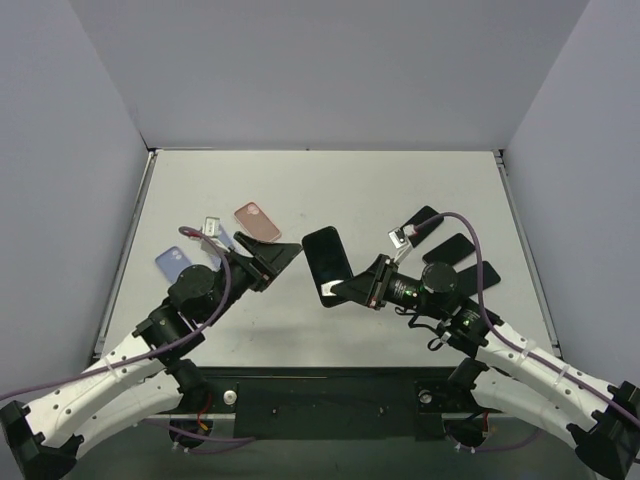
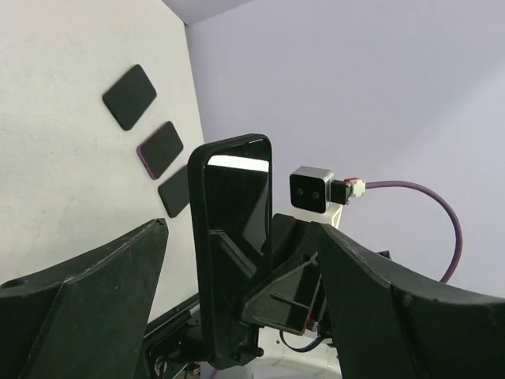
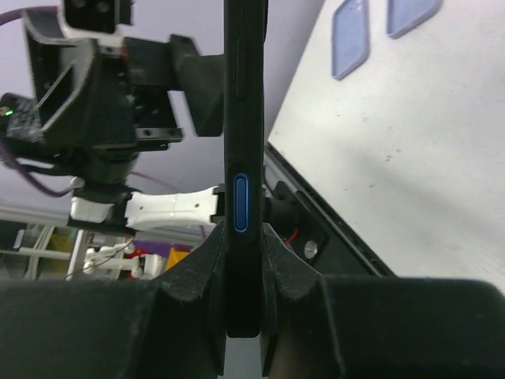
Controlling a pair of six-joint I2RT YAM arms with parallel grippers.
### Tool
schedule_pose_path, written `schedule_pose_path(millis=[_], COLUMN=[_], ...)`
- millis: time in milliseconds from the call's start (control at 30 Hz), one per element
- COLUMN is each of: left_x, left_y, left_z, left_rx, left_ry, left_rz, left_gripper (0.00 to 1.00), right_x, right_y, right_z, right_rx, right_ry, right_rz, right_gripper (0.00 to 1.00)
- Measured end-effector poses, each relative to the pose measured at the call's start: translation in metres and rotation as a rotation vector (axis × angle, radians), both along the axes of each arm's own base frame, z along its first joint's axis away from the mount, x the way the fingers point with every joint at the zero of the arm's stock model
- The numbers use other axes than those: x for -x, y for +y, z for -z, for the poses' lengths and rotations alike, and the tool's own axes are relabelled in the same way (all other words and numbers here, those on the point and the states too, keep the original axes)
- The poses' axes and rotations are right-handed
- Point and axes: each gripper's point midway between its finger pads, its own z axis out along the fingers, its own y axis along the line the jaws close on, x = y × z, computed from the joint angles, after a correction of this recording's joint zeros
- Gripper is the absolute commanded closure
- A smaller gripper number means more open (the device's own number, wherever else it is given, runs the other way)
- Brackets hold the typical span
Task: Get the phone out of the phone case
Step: Pick up the phone at the center of the board.
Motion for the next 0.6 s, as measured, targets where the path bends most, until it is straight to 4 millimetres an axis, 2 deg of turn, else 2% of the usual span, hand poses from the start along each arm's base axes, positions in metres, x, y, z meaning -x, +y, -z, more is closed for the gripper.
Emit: schedule_pose_path(millis=[100,167,233,267,300,333,400,467,533,600], left_x=[-0.003,-0.003,-0.003,-0.003,-0.003,-0.002,-0.002,0.0,0.003,0.007], left_y=[-0.017,-0.029,-0.04,-0.046,-0.052,-0.058,-0.064,-0.064,-0.062,-0.057], left_z=[-0.004,-0.007,-0.011,-0.012,-0.011,-0.012,-0.019,-0.04,-0.06,-0.071], left_rx=[0.017,0.035,0.053,0.062,0.065,0.067,0.084,0.127,0.168,0.183], left_ry=[-0.021,-0.036,-0.054,-0.062,-0.063,-0.063,-0.068,-0.105,-0.146,-0.175], left_rz=[0.055,0.098,0.14,0.166,0.192,0.216,0.256,0.303,0.348,0.404], left_gripper=[0.16,0.23,0.34,0.51,0.6,0.76,0.95,1.0,1.0,1.0], right_x=[0.008,0.011,0.014,0.014,0.016,0.017,0.017,0.017,0.018,0.024], right_y=[0.002,0.005,0.007,0.008,0.01,0.011,0.011,0.011,0.011,0.009], right_z=[-0.019,-0.028,-0.035,-0.038,-0.042,-0.045,-0.048,-0.062,-0.082,-0.092], right_rx=[-0.055,-0.088,-0.112,-0.118,-0.127,-0.134,-0.133,-0.151,-0.13,-0.072], right_ry=[-0.007,-0.008,-0.005,-0.005,-0.007,-0.008,-0.001,-0.014,-0.064,-0.116], right_rz=[-0.04,-0.062,-0.082,-0.089,-0.1,-0.108,-0.109,-0.113,-0.12,-0.156], right_gripper=[1.0,1.0,1.0,1.0,1.0,1.0,1.0,0.82,0.68,0.44])
